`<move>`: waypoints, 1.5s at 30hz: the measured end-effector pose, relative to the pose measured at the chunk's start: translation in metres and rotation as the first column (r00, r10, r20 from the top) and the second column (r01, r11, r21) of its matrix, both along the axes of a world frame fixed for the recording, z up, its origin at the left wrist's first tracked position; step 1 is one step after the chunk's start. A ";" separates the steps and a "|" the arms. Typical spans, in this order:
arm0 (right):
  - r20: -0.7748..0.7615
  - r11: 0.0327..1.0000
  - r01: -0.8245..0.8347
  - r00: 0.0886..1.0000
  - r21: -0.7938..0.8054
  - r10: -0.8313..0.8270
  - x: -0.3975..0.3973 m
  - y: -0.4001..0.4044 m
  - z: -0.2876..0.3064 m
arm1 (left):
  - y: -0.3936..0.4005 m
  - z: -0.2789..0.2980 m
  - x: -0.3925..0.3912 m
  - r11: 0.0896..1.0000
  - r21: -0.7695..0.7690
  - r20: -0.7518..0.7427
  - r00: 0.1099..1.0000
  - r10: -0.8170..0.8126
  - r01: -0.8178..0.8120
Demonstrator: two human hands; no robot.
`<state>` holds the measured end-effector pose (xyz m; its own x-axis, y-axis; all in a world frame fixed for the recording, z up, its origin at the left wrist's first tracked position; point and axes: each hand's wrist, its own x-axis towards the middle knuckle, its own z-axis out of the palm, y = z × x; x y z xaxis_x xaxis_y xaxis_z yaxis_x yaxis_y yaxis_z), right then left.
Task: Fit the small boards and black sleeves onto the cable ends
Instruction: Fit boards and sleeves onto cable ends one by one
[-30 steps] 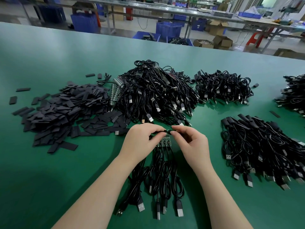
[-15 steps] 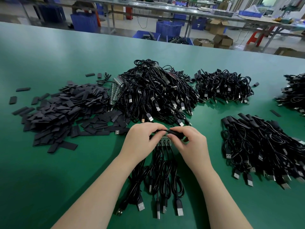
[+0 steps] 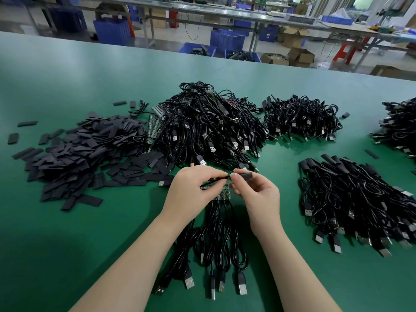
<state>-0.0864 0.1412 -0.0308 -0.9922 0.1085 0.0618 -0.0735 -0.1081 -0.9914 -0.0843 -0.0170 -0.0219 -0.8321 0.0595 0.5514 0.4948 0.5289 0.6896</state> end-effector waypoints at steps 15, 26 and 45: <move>0.002 1.000 0.013 1.000 -0.022 -0.013 0.003 -0.005 0.003 | 0.005 0.003 0.004 0.996 -0.080 -0.002 0.999 0.037 -0.038; 0.069 0.995 0.009 0.998 -0.096 -0.002 0.006 -0.012 0.008 | 0.008 0.004 0.006 0.988 -0.114 -0.035 0.995 0.098 -0.101; 0.036 0.996 0.062 0.998 -0.066 -0.060 0.008 -0.016 0.006 | 0.010 0.007 0.008 0.986 -0.153 -0.079 0.996 0.048 -0.060</move>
